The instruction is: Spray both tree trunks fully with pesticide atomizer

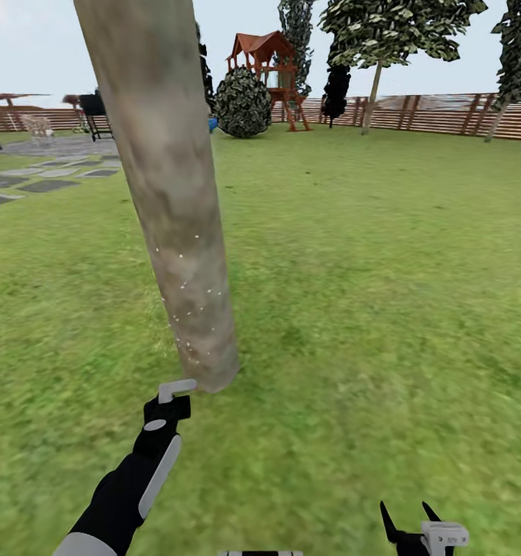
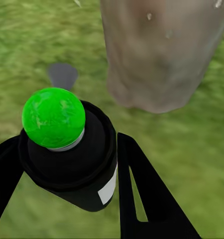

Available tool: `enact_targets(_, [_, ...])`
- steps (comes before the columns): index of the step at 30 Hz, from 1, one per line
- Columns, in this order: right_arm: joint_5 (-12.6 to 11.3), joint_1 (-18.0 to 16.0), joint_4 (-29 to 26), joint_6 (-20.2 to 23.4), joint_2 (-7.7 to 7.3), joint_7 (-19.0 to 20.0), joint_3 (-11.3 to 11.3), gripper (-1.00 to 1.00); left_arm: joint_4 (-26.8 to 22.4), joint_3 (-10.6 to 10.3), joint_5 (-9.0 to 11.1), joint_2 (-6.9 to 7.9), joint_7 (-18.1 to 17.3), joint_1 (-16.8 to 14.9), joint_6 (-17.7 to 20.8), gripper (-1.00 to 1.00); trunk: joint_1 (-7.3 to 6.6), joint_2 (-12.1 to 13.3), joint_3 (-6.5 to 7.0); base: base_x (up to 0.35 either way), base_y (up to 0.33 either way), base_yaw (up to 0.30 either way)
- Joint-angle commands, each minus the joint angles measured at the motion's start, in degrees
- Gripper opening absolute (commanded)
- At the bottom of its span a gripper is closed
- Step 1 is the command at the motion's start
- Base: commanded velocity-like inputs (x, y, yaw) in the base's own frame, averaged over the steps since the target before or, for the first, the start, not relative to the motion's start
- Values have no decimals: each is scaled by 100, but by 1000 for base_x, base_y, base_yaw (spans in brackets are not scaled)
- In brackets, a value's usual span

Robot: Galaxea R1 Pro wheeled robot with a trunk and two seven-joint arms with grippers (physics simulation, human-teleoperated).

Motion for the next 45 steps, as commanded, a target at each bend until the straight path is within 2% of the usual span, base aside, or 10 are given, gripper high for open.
enact_targets(1, [0,0,0,0,0,0,0,100,-2,0,-4,-2,0,0,1,-100,0,0,0,249,-166,273])
enact_targets(17, [0,0,0,0,0,0,0,100,-39,-21,-44,-11,12,0,-23,-100,0,0,0,202,-193,266])
enact_targets(27, [0,0,0,0,0,0,0,100,-135,-34,-57,-12,11,5,-14,-100,0,0,0,2,-273,11])
enact_targets(32, [0,0,0,0,0,0,0,100,-120,-6,-32,-10,13,2,59,-100,0,0,0,0,-274,199])
enact_targets(35, [0,0,0,0,0,0,0,100,-95,9,-16,16,16,0,462,-100,0,0,0,0,-274,274])
enact_targets(36, [0,0,0,0,0,0,0,100,-107,38,-12,27,17,0,550,-100,0,0,0,0,-274,275])
enact_targets(37, [0,0,0,0,0,0,0,100,-116,130,-6,33,15,0,595,-100,0,0,0,0,-275,276])
enact_targets(38, [0,0,0,0,0,0,0,100,-127,317,1,36,11,0,627,-100,0,0,0,0,-275,276])
enact_targets(39, [0,0,0,0,0,0,0,100,-134,373,3,36,10,0,636,-100,0,0,0,0,-274,276])
enact_targets(45, [0,0,-1,0,0,0,0,100,-161,411,-36,-8,9,0,604,-100,0,0,0,2,-274,276])
